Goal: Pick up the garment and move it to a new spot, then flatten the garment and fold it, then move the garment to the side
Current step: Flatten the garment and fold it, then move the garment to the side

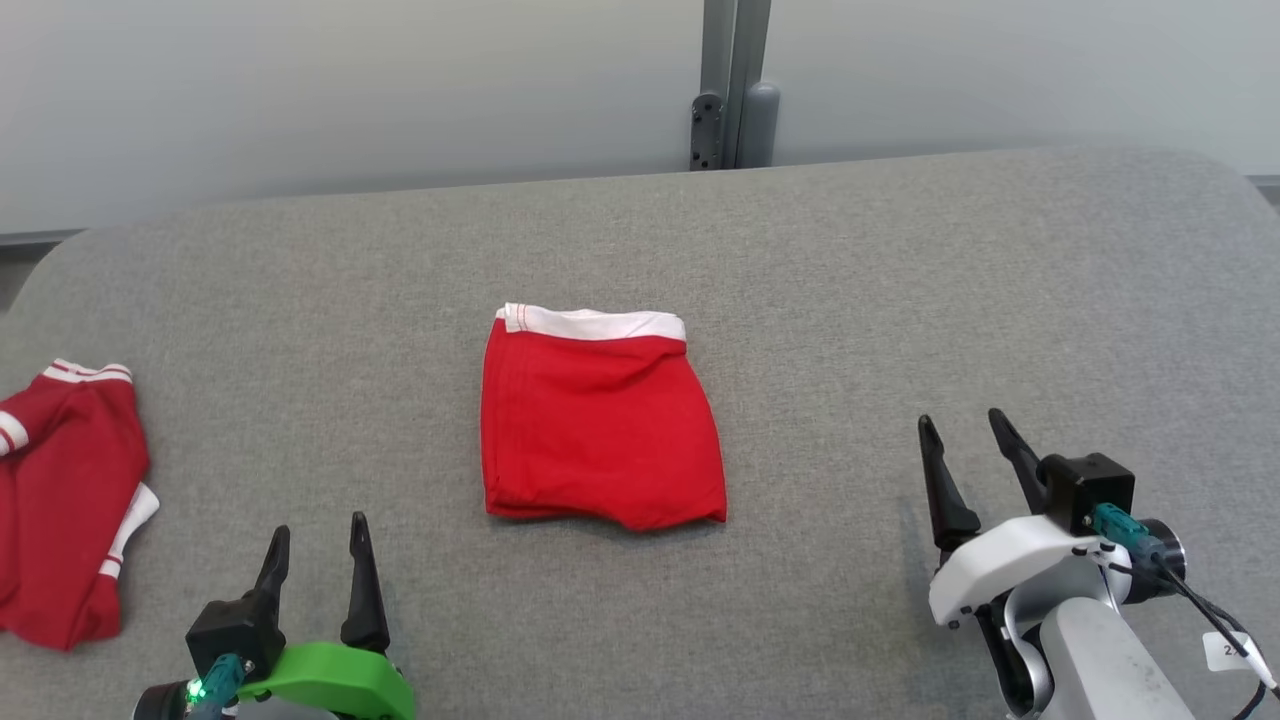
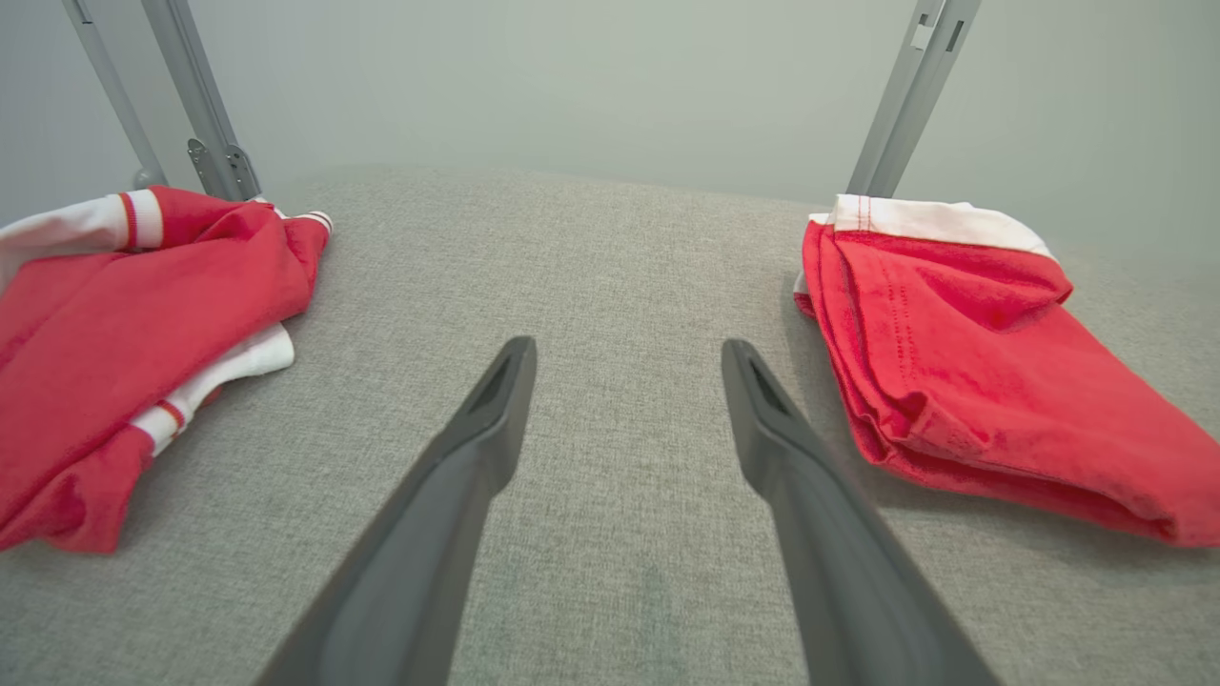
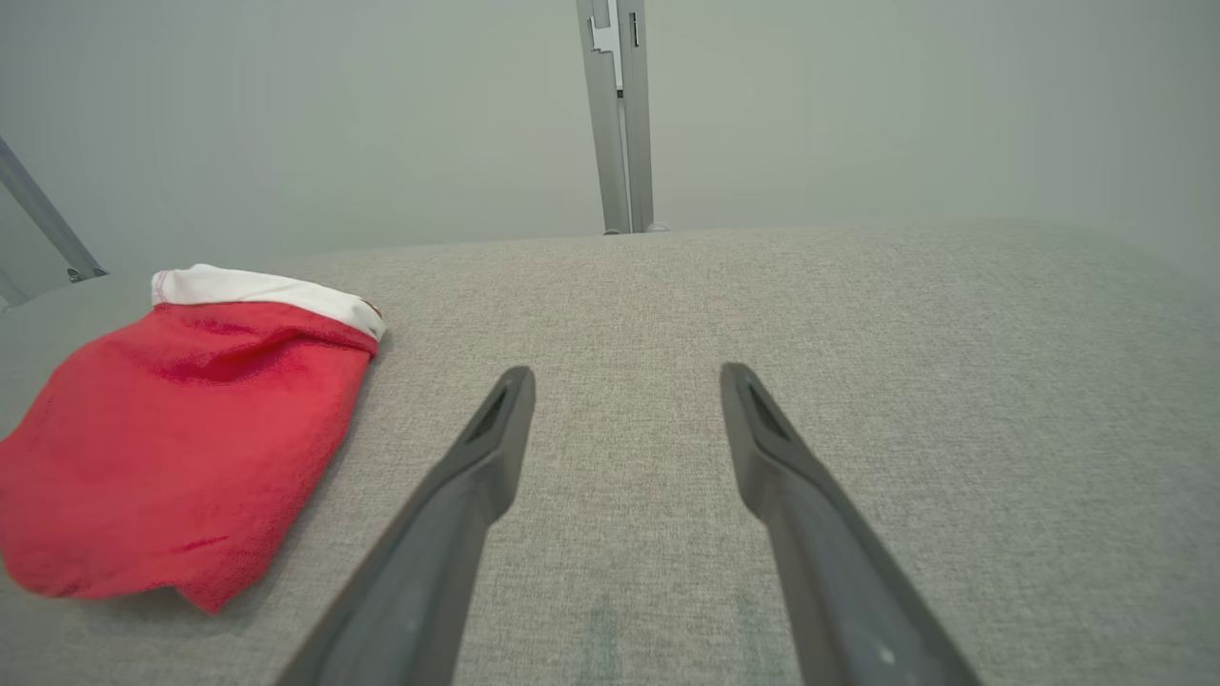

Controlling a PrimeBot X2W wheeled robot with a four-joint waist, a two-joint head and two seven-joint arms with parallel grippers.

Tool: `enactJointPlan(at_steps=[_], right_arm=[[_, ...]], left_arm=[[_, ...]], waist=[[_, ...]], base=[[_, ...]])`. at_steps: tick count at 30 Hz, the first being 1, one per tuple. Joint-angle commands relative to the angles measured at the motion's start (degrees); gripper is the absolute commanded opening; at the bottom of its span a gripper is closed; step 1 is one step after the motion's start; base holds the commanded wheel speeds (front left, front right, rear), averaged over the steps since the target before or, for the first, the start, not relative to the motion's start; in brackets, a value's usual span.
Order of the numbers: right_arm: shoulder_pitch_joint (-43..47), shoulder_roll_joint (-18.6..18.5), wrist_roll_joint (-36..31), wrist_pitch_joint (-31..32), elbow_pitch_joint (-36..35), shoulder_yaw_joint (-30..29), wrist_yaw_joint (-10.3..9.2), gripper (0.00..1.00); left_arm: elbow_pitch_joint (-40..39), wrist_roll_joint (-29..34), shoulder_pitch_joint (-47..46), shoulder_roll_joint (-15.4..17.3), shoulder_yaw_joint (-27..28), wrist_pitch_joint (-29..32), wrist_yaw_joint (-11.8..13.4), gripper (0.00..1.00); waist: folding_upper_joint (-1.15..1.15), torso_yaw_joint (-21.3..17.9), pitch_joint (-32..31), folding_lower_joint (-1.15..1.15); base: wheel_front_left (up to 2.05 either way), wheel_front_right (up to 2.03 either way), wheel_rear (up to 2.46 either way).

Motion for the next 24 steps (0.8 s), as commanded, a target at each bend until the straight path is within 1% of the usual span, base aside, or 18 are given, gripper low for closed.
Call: enactJointPlan(at_steps=[1, 9, 14, 20, 24], right_arm=[[1.31, 0.01, 0.96, -0.16, -0.82, 0.5, -0.04, 1.0], [4.39, -0.01, 3.03, -0.16, -2.89, 1.92, -0.03, 1.0], [4.34, 0.01, 3.31, -0.16, -2.98, 2.3, -0.03, 1.0], [3.39, 0.02, 4.36, -0.16, -1.42, 3.37, -0.03, 1.0], [0.67, 0.0, 5.74, -0.17, 0.61, 6.83, -0.03, 1.0]], left_arm=[[0.24, 0.79, 1.02, 0.33, 0.46, -0.01, 0.21, 1.0], [0.71, 1.77, 2.96, 0.32, 1.46, -0.01, 0.23, 1.0], [0.97, 1.91, 2.69, 0.32, 1.29, -0.01, -0.11, 1.0], [1.39, 0.27, 1.77, 0.32, 0.38, -0.01, -0.07, 1.0], [1.11, 0.1, 0.55, 0.32, -1.18, -0.01, -0.26, 1.0]], waist=[[0.0, -2.17, -2.45, 0.0], [0.0, -3.36, -3.86, 0.0], [0.0, -3.16, -3.54, 0.0], [0.0, -1.54, -2.29, 0.0], [0.0, 0.76, 0.18, 0.0]], base=[[0.0, 0.0, 0.0], [0.0, 0.0, 0.0], [0.0, 0.0, 0.0], [0.0, 0.0, 0.0], [0.0, 0.0, 0.0]])
